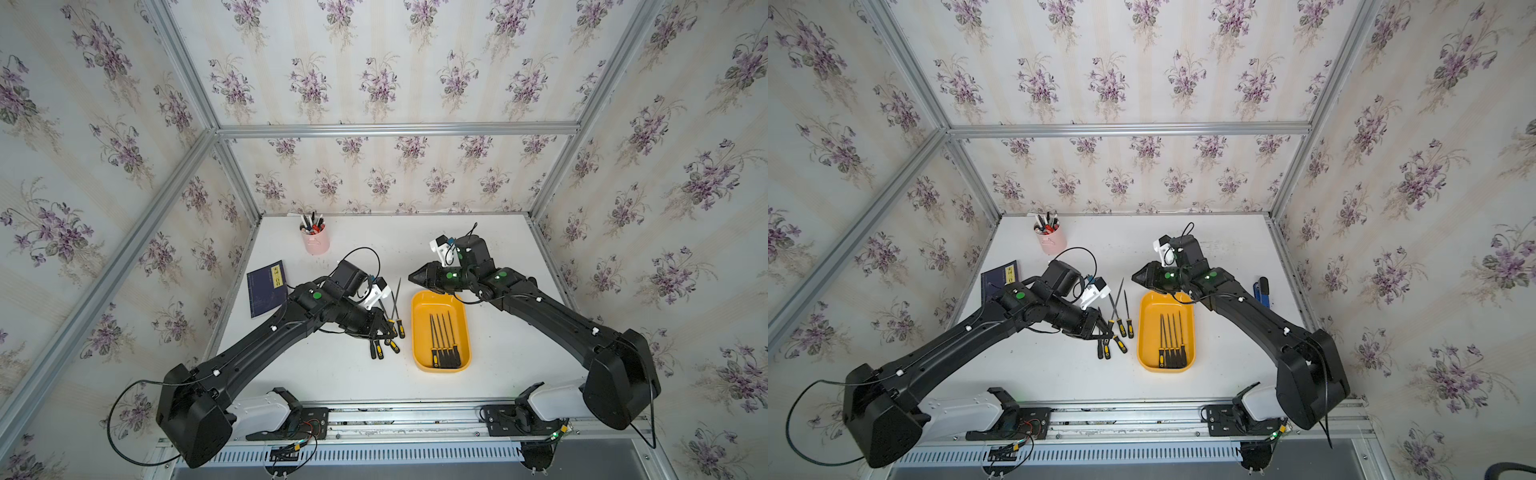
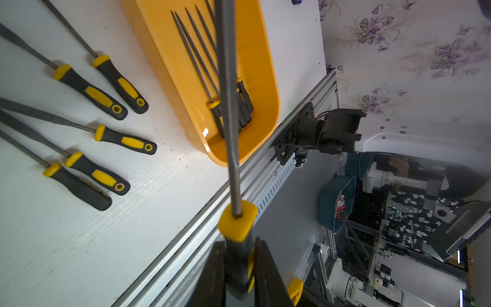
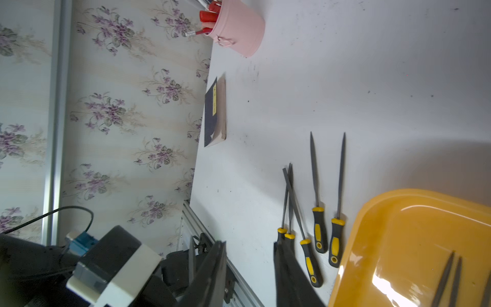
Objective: Put the file tool into the storage box
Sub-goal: Pick up the file tool from the center of the board.
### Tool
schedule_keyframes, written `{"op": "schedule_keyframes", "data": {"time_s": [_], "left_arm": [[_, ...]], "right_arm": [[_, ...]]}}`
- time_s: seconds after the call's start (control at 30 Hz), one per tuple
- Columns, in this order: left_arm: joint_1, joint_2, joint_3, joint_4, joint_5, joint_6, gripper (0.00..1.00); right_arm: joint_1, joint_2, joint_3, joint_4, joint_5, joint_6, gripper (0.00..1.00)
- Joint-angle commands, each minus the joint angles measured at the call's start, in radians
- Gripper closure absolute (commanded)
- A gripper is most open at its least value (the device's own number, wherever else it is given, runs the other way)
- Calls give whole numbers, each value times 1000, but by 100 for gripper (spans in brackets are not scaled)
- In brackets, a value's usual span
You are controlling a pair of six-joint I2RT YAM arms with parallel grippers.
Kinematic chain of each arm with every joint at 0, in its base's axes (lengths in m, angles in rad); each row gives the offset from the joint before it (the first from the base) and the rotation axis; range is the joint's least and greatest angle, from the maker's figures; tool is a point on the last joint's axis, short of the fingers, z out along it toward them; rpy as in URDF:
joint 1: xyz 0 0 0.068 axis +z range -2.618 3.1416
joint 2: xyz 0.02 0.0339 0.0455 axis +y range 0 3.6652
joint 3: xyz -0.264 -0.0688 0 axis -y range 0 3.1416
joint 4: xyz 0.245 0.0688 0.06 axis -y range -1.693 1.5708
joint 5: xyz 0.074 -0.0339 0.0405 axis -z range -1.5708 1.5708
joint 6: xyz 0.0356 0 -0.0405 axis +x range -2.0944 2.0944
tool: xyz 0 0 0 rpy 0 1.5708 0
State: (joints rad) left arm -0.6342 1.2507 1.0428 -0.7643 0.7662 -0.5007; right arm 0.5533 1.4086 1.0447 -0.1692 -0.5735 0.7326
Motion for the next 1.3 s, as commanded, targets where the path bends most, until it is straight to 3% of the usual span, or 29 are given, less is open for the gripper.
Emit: {"op": "schedule_keyframes", "data": {"time_s": [0.0, 0.57, 0.7, 0.9, 0.97, 1.07, 1.1, 1.2, 1.27], "left_arm": [[-2, 7, 8, 62, 79, -16, 90], [-5, 55, 23, 65, 64, -9, 91], [-4, 58, 22, 65, 61, -9, 91], [-5, 68, 19, 68, 59, -9, 90], [-5, 69, 20, 61, 50, -9, 88], [2, 68, 20, 49, 25, -19, 75], [10, 64, 17, 49, 24, -34, 67], [38, 33, 4, 51, 20, -54, 29], [66, 10, 0, 28, 6, -51, 18]], "right_arm": [[3, -5, -6, 145, -86, 44, 64], [36, 20, -16, 130, -112, 25, 68], [37, 19, -25, 125, -108, 22, 76], [38, 20, -22, 119, -99, 21, 100], [37, 18, -17, 112, -87, 16, 100], [37, 13, -4, 82, -67, 4, 100], [37, 13, 4, 59, -55, -4, 100], [34, 23, 59, -68, 8, -54, 100], [36, 45, 118, -207, 90, -104, 100]]}}
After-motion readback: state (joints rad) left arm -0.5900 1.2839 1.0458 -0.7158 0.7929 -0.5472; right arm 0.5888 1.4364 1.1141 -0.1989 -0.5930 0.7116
